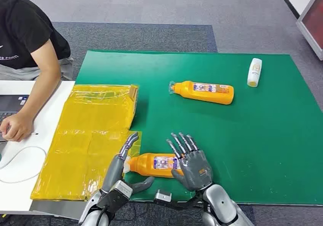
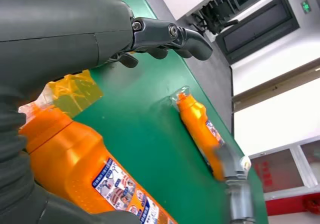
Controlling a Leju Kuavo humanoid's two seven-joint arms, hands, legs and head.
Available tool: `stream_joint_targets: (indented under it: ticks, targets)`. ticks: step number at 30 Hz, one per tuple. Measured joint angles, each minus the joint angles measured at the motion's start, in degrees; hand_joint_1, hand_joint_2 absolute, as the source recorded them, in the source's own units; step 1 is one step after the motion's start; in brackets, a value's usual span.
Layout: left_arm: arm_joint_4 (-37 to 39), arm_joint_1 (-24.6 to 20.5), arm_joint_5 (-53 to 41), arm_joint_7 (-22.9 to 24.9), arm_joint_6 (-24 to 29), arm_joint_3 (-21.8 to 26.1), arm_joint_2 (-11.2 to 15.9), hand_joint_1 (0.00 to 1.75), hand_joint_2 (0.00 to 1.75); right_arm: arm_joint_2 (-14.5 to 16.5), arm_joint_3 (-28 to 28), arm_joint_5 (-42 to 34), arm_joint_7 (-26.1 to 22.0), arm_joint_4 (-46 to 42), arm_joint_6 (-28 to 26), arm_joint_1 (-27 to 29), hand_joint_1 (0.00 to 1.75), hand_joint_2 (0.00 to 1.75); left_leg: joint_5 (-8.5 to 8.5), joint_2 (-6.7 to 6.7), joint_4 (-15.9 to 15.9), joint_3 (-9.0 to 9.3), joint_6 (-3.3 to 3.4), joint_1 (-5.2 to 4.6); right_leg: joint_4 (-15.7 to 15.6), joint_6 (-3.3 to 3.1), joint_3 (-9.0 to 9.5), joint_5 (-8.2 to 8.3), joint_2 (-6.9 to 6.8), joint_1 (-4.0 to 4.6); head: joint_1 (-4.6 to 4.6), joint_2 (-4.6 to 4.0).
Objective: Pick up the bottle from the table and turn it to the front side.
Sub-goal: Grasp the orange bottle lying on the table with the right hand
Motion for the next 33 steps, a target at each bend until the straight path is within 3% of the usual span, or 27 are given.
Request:
stream_joint_targets:
  ticks: [7,16,25,29,33]
  targets:
    - [0.08,-0.15,-0.39,0.0,-0.26,0.16,-0.17,0.0,1.75,-0.79,1.64,-5.83,1.08,8.64,0.59,-2.45,0.0,1.75,0.09,-0.09,0.0,-0.05,0.01,0.0,0.02,0.0,-0.01,0.01,-0.08,0.0,0.0,0.0]
    - [0.08,-0.15,-0.39,-0.15,-0.29,0.51,-0.17,0.0,1.75,-1.14,2.66,-7.04,0.96,10.59,4.72,-4.78,0.0,1.75,0.09,-0.08,0.0,-0.03,0.0,0.0,0.02,-0.01,-0.02,0.01,-0.07,0.01,-0.01,0.0]
    - [0.08,-0.16,-0.39,-0.37,-0.42,1.04,-0.43,0.0,1.75,-2.22,4.69,-8.49,1.84,10.81,13.9,-8.28,0.04,1.75,0.16,-0.08,0.0,0.01,-0.05,0.0,0.01,-0.07,-0.01,0.14,-0.06,0.0,-0.01,0.0]
    - [0.08,-0.15,-0.34,-0.37,-0.43,1.21,-0.62,0.0,1.75,-2.24,5.69,-10.49,2.67,11.02,21.24,-10.86,1.75,1.75,0.24,-0.07,0.0,0.05,-0.07,0.0,0.01,-0.07,-0.01,0.2,-0.06,0.01,0.0,0.0]
    - [0.08,-0.13,0.04,-0.48,-0.25,1.6,-0.66,0.0,1.75,-2.3,6.53,-12.68,2.72,11.85,25.44,-12.53,1.75,1.75,0.31,-0.07,0.0,0.07,-0.1,0.01,0.01,-0.09,-0.01,0.31,-0.04,0.03,-0.01,0.0]
